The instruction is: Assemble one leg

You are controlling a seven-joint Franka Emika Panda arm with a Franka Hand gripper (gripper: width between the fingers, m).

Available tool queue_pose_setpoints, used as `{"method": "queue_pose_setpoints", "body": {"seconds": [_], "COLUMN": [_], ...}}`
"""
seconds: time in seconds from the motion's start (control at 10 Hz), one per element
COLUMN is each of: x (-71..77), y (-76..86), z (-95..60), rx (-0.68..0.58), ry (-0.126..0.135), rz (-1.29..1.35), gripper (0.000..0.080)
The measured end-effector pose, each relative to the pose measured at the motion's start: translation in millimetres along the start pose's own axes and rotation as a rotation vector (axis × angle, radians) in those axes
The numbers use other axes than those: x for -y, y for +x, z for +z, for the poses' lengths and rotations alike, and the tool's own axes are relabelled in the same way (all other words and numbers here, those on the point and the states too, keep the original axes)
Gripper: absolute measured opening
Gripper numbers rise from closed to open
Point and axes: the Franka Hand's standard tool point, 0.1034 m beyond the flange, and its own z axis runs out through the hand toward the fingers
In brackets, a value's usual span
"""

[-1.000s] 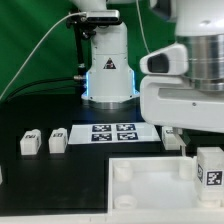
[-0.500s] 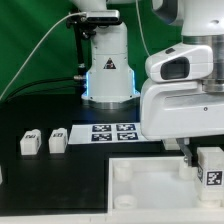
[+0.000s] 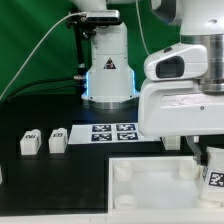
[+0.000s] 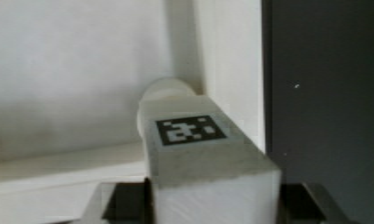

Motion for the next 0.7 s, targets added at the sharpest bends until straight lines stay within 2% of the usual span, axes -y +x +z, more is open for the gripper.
{"method": "queue_pose_setpoints", "body": {"seconds": [0.4, 0.7], "x": [-8.8, -7.7], "y": [5.6, 5.0], "z": [0.0, 0.3], "rx": [0.019, 0.032], "ry": [0.071, 0.075], "rz": [0.655, 0.985], "gripper": [0.0304, 0.0305]}}
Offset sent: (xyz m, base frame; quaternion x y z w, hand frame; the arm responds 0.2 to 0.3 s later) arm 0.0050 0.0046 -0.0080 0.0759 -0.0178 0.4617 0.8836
